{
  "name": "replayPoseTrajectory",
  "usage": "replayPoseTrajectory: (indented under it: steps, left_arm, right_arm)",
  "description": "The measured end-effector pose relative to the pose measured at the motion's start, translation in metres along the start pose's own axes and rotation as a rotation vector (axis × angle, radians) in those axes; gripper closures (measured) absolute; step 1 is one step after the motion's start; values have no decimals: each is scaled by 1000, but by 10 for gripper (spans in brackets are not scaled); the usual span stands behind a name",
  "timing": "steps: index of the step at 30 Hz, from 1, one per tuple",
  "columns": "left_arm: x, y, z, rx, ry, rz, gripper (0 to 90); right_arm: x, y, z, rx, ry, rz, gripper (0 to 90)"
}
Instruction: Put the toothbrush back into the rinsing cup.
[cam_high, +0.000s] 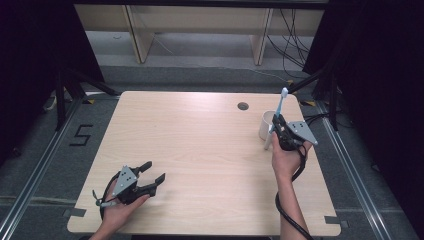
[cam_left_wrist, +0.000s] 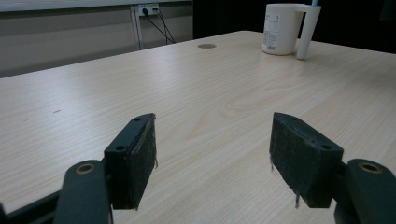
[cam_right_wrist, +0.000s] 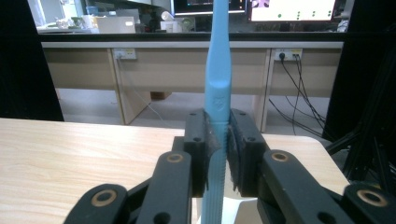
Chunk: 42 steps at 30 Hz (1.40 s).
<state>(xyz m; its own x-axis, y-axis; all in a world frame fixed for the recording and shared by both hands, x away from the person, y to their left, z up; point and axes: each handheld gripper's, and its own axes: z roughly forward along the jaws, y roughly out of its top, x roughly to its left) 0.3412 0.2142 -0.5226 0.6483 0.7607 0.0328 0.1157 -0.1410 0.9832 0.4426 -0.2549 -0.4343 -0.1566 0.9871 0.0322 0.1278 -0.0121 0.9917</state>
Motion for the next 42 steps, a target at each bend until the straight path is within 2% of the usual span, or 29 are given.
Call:
replayPoseTrajectory:
  steps: [1, 4, 5, 6, 7, 8, 9, 10, 11, 12, 13, 14, 16, 17, 18, 20, 21, 22, 24, 25, 26, 27, 28, 30, 31, 33, 34, 35, 42]
  left_arm:
    - [-1, -1, 0, -2, -1, -15, 313]
    - [0, 0, 0, -4, -2, -9, 313]
    - [0, 0, 0, 6, 1, 2, 313]
    - [-1, 0, -1, 16, 6, -6, 313]
    - [0, 0, -1, 16, 5, -6, 313]
    - [0, 0, 0, 0, -2, 0, 313]
    - [0, 0, 0, -4, -2, -13, 313]
    - [0, 0, 0, -2, -2, -2, 313]
    - [0, 0, 0, -5, -3, -9, 313]
    - [0, 0, -1, 13, 5, -5, 313]
    - [-1, 0, -1, 16, 5, -6, 313]
    - [-1, 0, -2, 16, 5, -6, 313]
    - [0, 0, 0, -4, -3, -3, 313]
    - [-1, 0, 0, -1, -1, -11, 313]
    - [-1, 0, 1, -1, -3, -5, 313]
    - [-1, 0, 0, 2, -2, 4, 313]
    - [-1, 0, 1, 0, -1, -4, 313]
    - [-1, 0, 1, 0, -2, -6, 314]
    - [-1, 0, 1, -1, -2, -7, 314]
    - [-1, 0, 1, -2, -2, -6, 314]
    - [-1, 0, 1, -1, -2, -6, 314]
    - [-1, 0, 1, -1, -2, -5, 313]
    - [-1, 0, -1, 22, 8, 0, 314]
    - [-2, 0, -1, 21, 7, 1, 313]
    - [-2, 0, -1, 21, 8, 0, 313]
    - [-2, 0, -1, 20, 8, 1, 313]
    - [-2, 0, -1, 20, 9, -2, 313]
    - [-2, 0, -1, 20, 9, -2, 314]
    - [-2, 0, -1, 20, 10, 0, 313]
  right_arm:
    - [0, -1, 0, 0, -3, -4, 792]
    - [2, -3, 1, 4, -2, 10, 792]
    - [1, -3, 1, 12, 0, -4, 792]
    - [3, -4, 1, 13, -3, 11, 792]
    - [1, -4, 2, 3, -3, -12, 792]
    - [2, -5, 2, 5, -2, -5, 792]
    - [3, -5, 1, 11, -4, 1, 792]
    - [1, -6, 1, 13, -1, -12, 791]
    - [2, -7, 2, 17, 4, 1, 791]
    - [1, -7, 2, 11, -3, -14, 791]
    - [2, -8, 1, 20, -7, 8, 791]
    - [0, -9, 1, 22, -6, -17, 790]
    - [-1, -10, 1, 28, 8, -21, 785]
    - [1, -13, 0, 34, -6, -15, 781]
    - [0, -13, 0, 41, 1, -30, 774]
    - [-1, -15, 0, 48, 16, -36, 745]
    - [-1, -16, -2, 59, 4, -22, 727]
    - [-2, -17, -2, 60, 10, -42, 712]
    - [-1, -20, -3, 86, 5, -71, 638]
    - [1, -23, -4, 101, 11, -55, 598]
    - [0, -24, -5, 99, 9, -80, 569]
    - [0, -26, -7, 113, 12, -78, 528]
    - [-1, -27, -8, 122, 9, -82, 515]
    - [0, -28, -11, 131, -4, -61, 491]
    - [-3, -28, -13, 143, 3, -78, 479]
    - [-6, -30, -15, 145, 3, -77, 461]
    - [-4, -30, -17, 156, 0, -46, 456]
    - [-6, -30, -17, 152, 15, -74, 450]
    - [-4, -32, -30, 202, 42, -74, 430]
